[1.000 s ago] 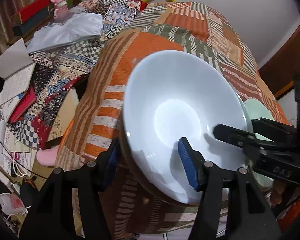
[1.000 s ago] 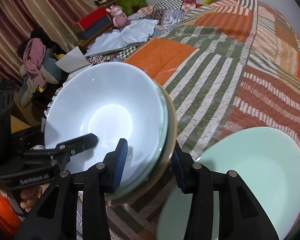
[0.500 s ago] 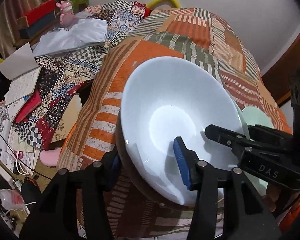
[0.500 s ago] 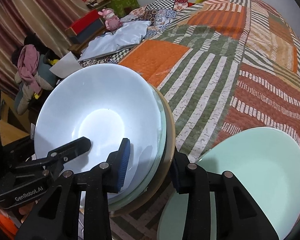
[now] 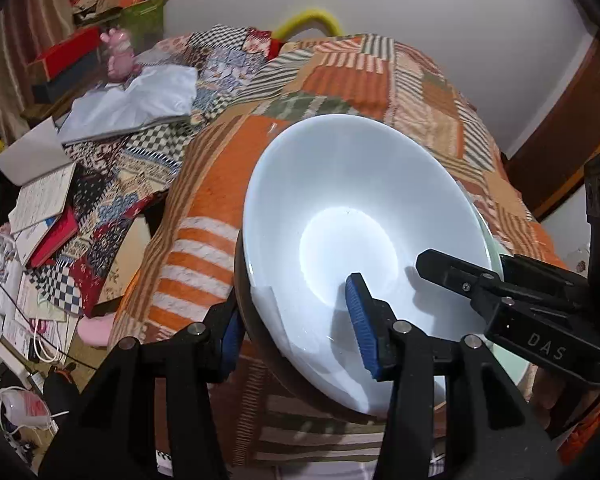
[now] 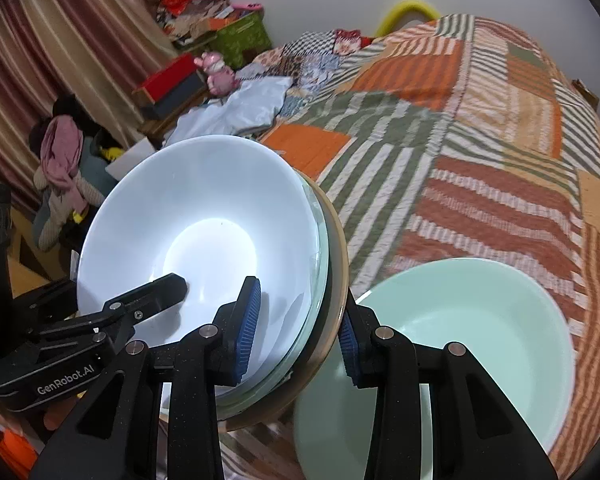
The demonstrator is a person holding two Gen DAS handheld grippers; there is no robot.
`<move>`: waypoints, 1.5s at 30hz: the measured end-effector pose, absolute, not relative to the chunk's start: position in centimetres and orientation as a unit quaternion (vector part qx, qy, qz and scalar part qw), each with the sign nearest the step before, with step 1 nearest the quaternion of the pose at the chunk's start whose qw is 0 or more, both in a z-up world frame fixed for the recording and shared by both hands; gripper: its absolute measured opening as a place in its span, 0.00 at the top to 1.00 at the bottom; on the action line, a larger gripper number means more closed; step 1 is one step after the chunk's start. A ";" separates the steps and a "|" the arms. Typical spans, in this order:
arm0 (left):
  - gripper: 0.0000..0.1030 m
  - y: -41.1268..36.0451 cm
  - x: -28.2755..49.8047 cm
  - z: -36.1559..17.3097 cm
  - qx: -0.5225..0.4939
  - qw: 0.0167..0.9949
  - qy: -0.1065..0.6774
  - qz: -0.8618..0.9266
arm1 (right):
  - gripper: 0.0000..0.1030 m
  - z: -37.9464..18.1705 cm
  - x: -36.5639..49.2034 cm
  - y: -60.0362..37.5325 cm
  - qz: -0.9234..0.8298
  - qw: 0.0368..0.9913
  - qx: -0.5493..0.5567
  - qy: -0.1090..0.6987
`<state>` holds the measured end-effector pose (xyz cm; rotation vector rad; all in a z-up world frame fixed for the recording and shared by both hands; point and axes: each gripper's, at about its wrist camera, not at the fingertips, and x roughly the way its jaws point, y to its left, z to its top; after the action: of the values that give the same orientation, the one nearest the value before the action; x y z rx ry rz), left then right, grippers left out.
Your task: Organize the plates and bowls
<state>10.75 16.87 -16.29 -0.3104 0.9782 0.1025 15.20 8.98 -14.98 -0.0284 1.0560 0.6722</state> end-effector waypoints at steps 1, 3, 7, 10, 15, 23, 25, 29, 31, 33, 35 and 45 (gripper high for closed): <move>0.54 16.5 10.8 -16.0 -0.147 0.871 0.466 0.046 | 0.68 -14.7 15.2 8.6 0.312 0.813 -0.012 0.491; 0.54 15.7 11.0 -15.6 -0.145 0.874 0.463 0.039 | 0.68 -14.3 15.2 7.8 0.307 0.818 -0.009 0.486; 0.54 14.0 11.4 -14.9 -0.139 0.877 0.459 0.026 | 0.68 -13.7 15.1 6.0 0.295 0.826 0.000 0.480; 0.54 12.6 11.6 -14.6 -0.134 0.879 0.458 0.016 | 0.68 -13.4 15.0 4.7 0.285 0.831 0.005 0.477; 0.53 10.6 11.9 -14.5 -0.131 0.879 0.459 -0.002 | 0.68 -13.0 14.7 2.6 0.272 0.837 0.011 0.474; 0.54 7.5 12.5 -14.4 -0.119 0.878 0.463 -0.024 | 0.68 -13.0 14.1 -0.4 0.251 0.845 0.021 0.472; 0.53 6.8 12.7 -14.5 -0.118 0.877 0.465 -0.029 | 0.68 -13.1 14.0 -1.0 0.246 0.846 0.023 0.472; 0.53 5.7 13.3 -14.9 -0.116 0.873 0.472 -0.037 | 0.68 -13.4 14.0 -2.2 0.237 0.846 0.030 0.476; 0.53 5.1 13.6 -15.1 -0.111 0.872 0.474 -0.041 | 0.68 -13.6 14.0 -2.8 0.232 0.846 0.033 0.478; 0.53 4.6 13.9 -15.3 -0.109 0.871 0.477 -0.044 | 0.68 -13.8 14.1 -3.3 0.227 0.846 0.036 0.481; 0.53 4.2 14.2 -15.6 -0.108 0.869 0.481 -0.048 | 0.68 -14.0 14.1 -3.7 0.223 0.845 0.039 0.484; 0.54 2.8 15.6 -17.7 -0.102 0.856 0.503 -0.061 | 0.68 -15.9 14.6 -5.2 0.210 0.835 0.052 0.505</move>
<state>15.56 2.77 -17.73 -0.2145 1.0570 -0.1274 14.61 -5.22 -15.85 0.1098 1.0703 0.4438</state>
